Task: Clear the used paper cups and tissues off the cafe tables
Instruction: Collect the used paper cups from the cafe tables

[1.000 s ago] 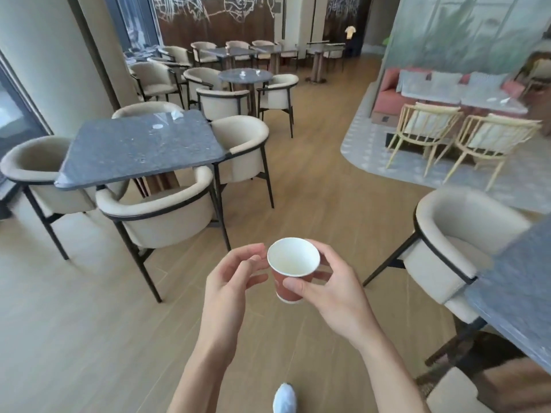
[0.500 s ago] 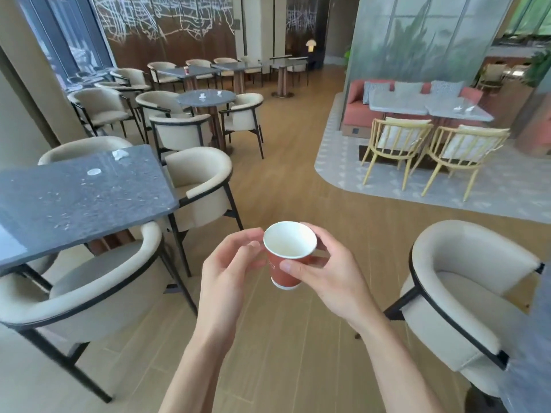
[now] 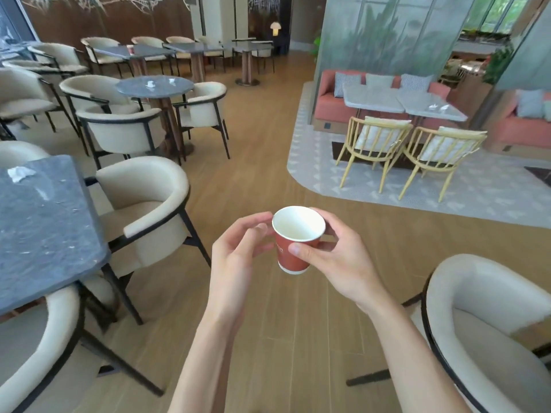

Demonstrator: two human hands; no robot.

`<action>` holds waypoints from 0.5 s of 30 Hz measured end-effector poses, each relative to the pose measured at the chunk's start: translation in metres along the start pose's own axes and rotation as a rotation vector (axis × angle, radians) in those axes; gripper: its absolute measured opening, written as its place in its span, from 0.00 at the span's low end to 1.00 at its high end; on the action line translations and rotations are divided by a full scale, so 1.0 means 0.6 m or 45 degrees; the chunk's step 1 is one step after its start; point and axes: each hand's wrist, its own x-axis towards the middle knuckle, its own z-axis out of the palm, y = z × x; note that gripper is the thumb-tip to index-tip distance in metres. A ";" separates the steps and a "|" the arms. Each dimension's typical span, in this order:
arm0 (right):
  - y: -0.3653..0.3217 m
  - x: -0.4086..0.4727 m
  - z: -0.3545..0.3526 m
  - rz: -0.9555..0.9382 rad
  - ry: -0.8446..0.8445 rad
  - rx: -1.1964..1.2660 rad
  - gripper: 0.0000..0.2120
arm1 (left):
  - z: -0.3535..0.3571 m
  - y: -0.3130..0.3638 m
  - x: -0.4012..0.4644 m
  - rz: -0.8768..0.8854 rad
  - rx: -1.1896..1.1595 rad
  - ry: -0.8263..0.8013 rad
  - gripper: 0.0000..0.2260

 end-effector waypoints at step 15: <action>0.130 0.525 -0.060 0.049 0.116 0.116 0.32 | 0.117 -0.055 0.538 -0.070 0.058 -0.126 0.12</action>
